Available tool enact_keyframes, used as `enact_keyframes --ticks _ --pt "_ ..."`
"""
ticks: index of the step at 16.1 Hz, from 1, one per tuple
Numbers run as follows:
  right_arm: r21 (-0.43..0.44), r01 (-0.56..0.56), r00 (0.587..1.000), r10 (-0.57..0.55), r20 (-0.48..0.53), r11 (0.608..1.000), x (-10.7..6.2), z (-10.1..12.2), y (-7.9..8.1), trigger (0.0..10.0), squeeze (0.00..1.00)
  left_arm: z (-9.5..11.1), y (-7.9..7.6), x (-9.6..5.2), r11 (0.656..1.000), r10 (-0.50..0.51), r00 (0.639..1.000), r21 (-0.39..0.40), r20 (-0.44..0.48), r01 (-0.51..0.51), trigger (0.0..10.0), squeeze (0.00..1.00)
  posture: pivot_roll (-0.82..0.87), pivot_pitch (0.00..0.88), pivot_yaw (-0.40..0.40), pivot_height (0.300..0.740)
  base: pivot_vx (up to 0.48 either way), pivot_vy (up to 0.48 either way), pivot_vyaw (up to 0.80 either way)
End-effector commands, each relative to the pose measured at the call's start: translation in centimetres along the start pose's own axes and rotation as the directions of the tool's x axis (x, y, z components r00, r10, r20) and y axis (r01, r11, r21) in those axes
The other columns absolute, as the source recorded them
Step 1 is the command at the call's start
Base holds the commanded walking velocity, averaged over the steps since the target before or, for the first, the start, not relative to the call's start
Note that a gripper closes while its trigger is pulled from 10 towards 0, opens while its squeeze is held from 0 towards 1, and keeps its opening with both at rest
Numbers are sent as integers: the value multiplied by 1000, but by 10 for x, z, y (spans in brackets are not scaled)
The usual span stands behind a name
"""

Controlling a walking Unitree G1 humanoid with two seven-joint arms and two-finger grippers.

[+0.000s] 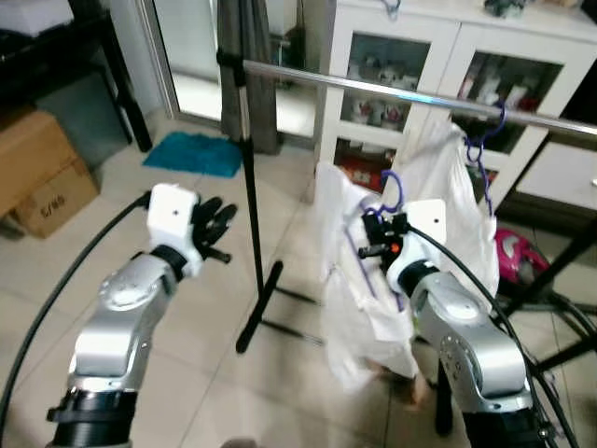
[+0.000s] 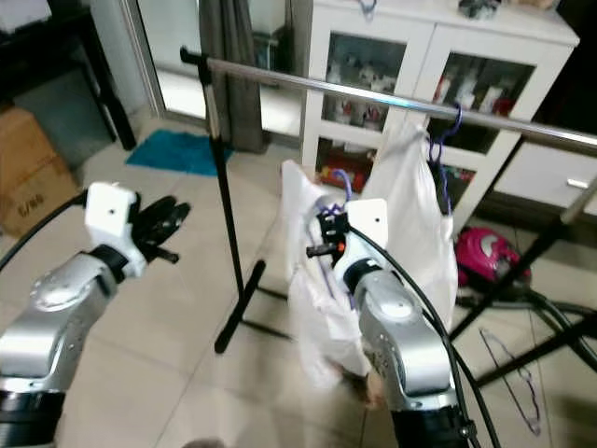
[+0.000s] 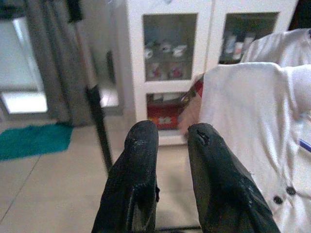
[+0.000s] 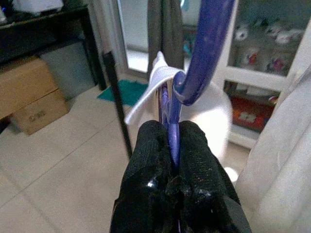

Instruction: Hang hanger

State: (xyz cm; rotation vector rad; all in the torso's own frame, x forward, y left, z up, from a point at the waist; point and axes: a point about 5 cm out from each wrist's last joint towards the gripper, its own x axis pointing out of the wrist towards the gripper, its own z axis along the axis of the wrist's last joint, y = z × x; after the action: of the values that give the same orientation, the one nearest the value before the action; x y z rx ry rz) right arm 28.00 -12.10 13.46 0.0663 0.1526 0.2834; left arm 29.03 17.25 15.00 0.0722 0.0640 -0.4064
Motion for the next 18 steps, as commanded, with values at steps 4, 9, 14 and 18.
enact_keyframes --ticks 4,9,14,18 --pt "-79 90 993 -84 78 993 0 17 -14 10000 0 4 -6 5 998 -41 999 39 2 41 10000 0 150 0 -18 740 472 0 0" --pt "-114 135 986 -122 114 984 9 35 -21 10000 0 5 -9 10 995 -64 998 78 -3 64 10000 0 144 0 -24 740 473 0 -581" --pt "-142 173 980 -157 121 975 16 46 -22 10000 0 2 -20 8 981 -171 984 89 -42 174 10000 0 147 0 -35 740 267 0 0" --pt "-163 208 978 -201 57 964 20 42 -26 10000 0 2 -26 6 965 -235 970 106 -54 240 10000 0 147 0 -37 740 0 0 0"
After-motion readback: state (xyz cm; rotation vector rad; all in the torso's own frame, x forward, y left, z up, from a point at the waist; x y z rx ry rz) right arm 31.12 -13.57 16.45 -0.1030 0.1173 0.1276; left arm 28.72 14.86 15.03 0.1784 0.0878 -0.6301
